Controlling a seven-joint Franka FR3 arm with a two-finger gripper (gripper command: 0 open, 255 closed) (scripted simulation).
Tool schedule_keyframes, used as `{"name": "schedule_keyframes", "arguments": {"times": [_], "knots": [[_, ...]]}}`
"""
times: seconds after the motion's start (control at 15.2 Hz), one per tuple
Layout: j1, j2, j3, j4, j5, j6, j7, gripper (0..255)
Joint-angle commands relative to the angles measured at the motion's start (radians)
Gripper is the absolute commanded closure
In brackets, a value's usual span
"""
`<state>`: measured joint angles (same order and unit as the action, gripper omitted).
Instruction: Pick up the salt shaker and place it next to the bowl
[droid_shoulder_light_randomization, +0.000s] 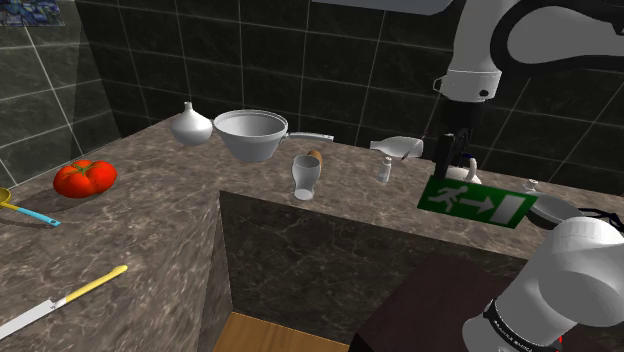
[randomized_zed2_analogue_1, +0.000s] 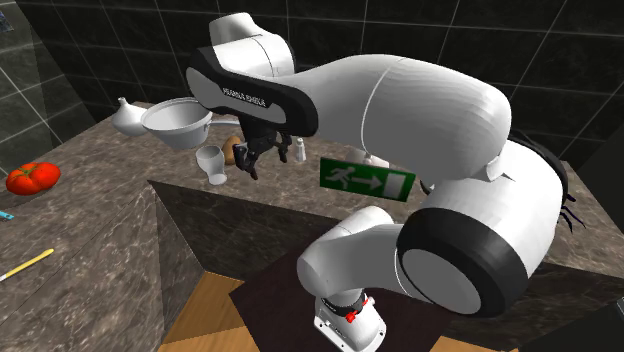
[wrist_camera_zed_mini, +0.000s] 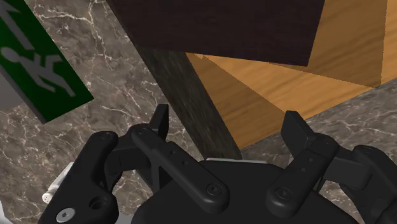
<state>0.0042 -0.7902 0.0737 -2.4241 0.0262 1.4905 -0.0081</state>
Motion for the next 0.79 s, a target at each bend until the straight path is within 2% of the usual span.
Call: {"name": "schedule_keyframes", "arguments": {"times": [0.0,0.73], "knots": [[0.0,0.0,0.0,0.0,0.0,0.0,0.0,0],[-0.072,0.327,-0.166,0.099,-0.105,0.208,-0.196,0]]}}
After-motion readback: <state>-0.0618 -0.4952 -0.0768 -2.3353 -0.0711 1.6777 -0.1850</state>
